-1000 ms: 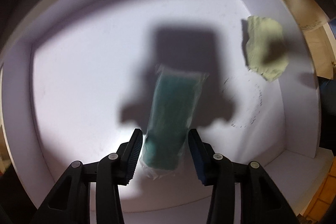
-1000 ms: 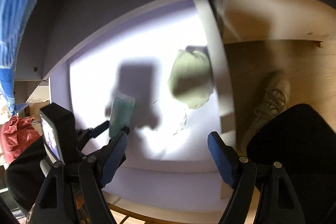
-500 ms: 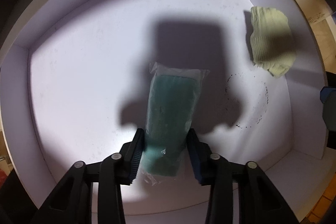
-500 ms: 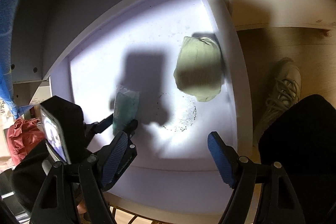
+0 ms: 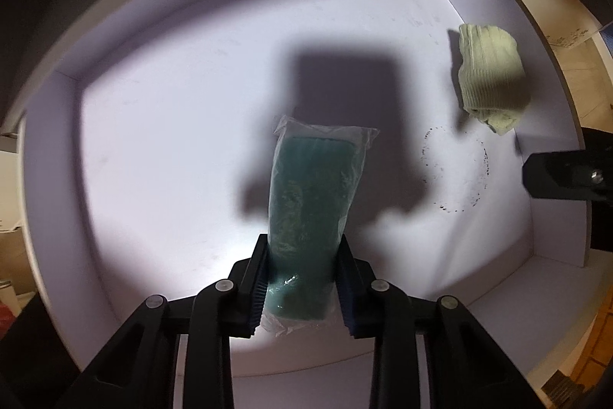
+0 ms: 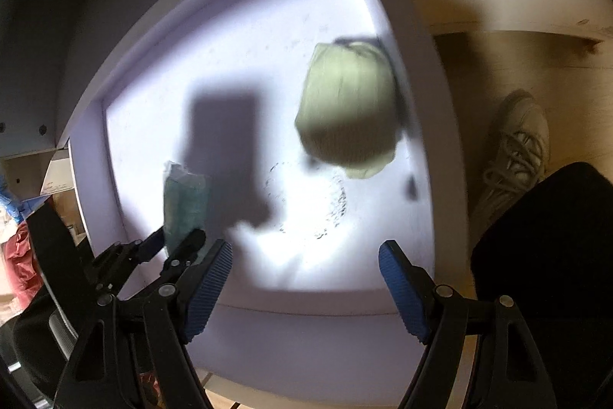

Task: Organize soft objects
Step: 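Lift the teal package with the left gripper while the right gripper lowers over the yellow-green hat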

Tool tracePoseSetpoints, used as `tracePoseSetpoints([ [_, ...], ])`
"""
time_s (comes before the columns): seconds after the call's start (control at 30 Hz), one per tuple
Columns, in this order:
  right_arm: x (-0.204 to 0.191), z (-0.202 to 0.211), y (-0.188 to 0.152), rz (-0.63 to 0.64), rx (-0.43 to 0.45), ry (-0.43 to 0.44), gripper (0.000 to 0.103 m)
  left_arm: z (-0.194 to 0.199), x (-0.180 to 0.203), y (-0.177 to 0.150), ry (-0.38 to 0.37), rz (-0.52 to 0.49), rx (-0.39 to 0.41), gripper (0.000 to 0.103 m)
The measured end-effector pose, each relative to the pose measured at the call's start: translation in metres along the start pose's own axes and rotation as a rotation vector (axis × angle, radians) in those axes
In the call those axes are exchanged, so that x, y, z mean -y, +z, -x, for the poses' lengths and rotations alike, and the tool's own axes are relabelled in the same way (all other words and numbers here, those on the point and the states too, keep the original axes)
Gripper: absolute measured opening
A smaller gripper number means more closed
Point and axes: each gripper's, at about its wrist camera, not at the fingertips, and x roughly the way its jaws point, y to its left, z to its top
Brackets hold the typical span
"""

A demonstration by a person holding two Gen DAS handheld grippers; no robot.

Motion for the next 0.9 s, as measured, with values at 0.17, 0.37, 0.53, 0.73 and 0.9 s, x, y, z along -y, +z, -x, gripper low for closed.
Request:
tracePoseSetpoints([
  [0.17, -0.001, -0.006, 0.003, 0.032, -0.007, -0.046, 0.081, 0.019, -0.002, -0.003, 0.024, 0.009, 0.031, 0.031],
  [0.37, 0.001, -0.014, 0.009, 0.046, 0.004, -0.095, 0.081, 0.05, 0.001, -0.008, 0.048, 0.001, 0.092, 0.031],
  [0.53, -0.001, -0.018, 0.011, 0.06, -0.005, -0.109, 0.081, 0.076, 0.006, -0.01, 0.068, -0.019, 0.148, 0.031],
  [0.73, -0.001, -0.02, 0.008, 0.067, -0.012, -0.111, 0.081, 0.107, 0.013, -0.009, 0.074, -0.042, 0.203, 0.031],
  [0.9, -0.001, -0.016, 0.012, 0.074, -0.011, -0.117, 0.081, 0.142, 0.011, -0.018, 0.078, -0.059, 0.242, 0.031],
])
